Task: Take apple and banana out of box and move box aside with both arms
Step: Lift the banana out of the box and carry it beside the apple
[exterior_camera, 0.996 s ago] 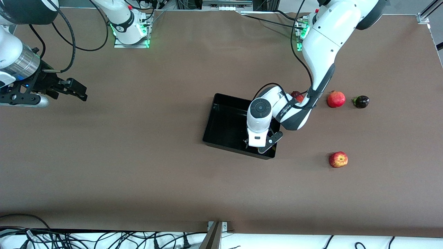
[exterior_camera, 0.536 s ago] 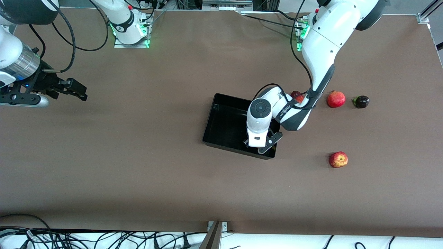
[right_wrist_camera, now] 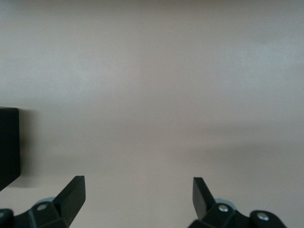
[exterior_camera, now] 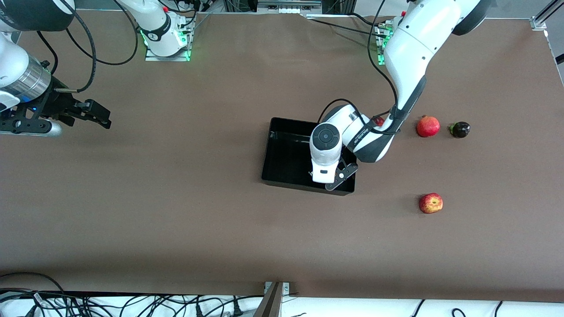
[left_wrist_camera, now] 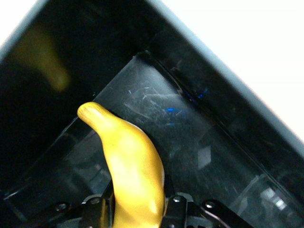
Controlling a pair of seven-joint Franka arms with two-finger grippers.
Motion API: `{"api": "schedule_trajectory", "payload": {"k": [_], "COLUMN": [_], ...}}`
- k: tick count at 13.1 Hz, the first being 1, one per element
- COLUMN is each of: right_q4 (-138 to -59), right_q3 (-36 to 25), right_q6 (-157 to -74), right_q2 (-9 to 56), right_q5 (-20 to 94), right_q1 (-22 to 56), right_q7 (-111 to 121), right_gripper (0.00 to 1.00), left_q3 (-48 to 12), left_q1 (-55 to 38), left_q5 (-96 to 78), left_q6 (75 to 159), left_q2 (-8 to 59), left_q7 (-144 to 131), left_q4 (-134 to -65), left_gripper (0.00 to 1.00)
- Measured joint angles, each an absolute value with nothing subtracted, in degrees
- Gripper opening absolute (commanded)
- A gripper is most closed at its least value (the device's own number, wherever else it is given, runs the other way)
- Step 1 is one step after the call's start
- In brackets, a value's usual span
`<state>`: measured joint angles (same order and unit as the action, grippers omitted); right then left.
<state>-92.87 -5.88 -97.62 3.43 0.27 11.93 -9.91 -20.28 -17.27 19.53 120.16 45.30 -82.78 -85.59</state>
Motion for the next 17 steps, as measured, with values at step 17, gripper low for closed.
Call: {"api": "schedule_trajectory", "payload": {"k": [17], "right_q4": [-92.9], "right_q3": [-5.9], "right_q6": [-97.6], "right_q2": [3.4], "right_q5": [0.3], "right_q1": [11.9], "right_q7": [-9.9], "right_gripper": [1.00], "left_q3": [-9.2], "left_q1": [8.1], "left_q5": [10.0], "left_q6": [89.0], "left_q2": [39.0], "left_q7": [-3.5], "left_q4": [-68.4], "left_gripper": [0.00]}}
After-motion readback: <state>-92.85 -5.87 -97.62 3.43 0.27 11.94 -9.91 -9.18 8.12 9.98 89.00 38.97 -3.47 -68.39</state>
